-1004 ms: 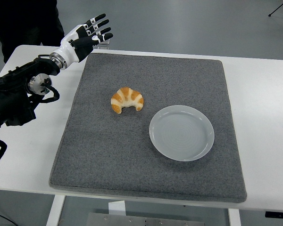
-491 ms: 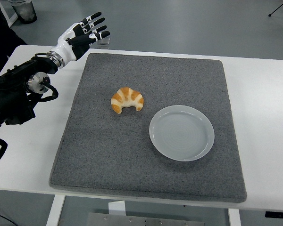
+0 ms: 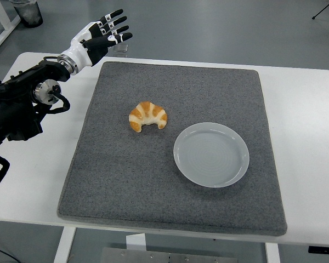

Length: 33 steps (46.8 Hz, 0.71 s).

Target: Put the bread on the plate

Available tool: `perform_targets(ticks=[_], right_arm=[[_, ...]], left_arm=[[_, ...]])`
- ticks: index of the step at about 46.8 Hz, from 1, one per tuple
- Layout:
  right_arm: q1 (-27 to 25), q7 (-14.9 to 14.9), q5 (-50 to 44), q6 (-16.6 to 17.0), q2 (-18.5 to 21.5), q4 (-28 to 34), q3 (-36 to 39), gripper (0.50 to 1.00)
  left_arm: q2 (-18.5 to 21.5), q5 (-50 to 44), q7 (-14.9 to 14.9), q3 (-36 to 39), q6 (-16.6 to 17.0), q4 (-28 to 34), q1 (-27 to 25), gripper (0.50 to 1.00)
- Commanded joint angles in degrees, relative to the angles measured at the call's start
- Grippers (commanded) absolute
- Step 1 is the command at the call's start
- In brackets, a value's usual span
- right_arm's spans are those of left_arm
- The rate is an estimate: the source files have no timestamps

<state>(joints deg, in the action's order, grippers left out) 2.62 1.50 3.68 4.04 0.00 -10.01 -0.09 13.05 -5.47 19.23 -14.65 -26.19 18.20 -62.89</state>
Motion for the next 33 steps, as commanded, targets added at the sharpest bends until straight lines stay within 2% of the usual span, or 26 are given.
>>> perform_targets(ticks=[1,7,17,21,27,33], right_arm=[[0.0,0.0,0.0,0.0,0.0,0.0,0.0,0.952],[0.0,0.0,0.0,0.0,0.0,0.1,0.0,0.952],[0.0,0.0,0.0,0.0,0.0,0.1,0.1,0.952],[0.0,0.0,0.0,0.0,0.0,0.1,0.1,0.952],[0.0,0.0,0.1,0.0,0.0,0.1,0.1,0.952],[0.0,0.0,0.1,0.0,0.0,0.0,0.1,0.952]], left_arm=[[0.4,0.1,-0.2,0.3,0.1,0.7,-1.2,0.990],[1.1,0.6,-0.5,1.2,0.7,2.0,-3.1,0.990],[1.7,0.9,-0.8,8.8,4.7,2.5,-7.9,0.988],[2.7,0.9,-1.6,11.0,5.9,4.8,-9.6,0.986],[8.8,0.9,-4.6,13.0,7.0,15.2,-13.1,0.984],[16.7,1.2,-5.0,17.2,8.9,29.9,-18.0,0.984]])
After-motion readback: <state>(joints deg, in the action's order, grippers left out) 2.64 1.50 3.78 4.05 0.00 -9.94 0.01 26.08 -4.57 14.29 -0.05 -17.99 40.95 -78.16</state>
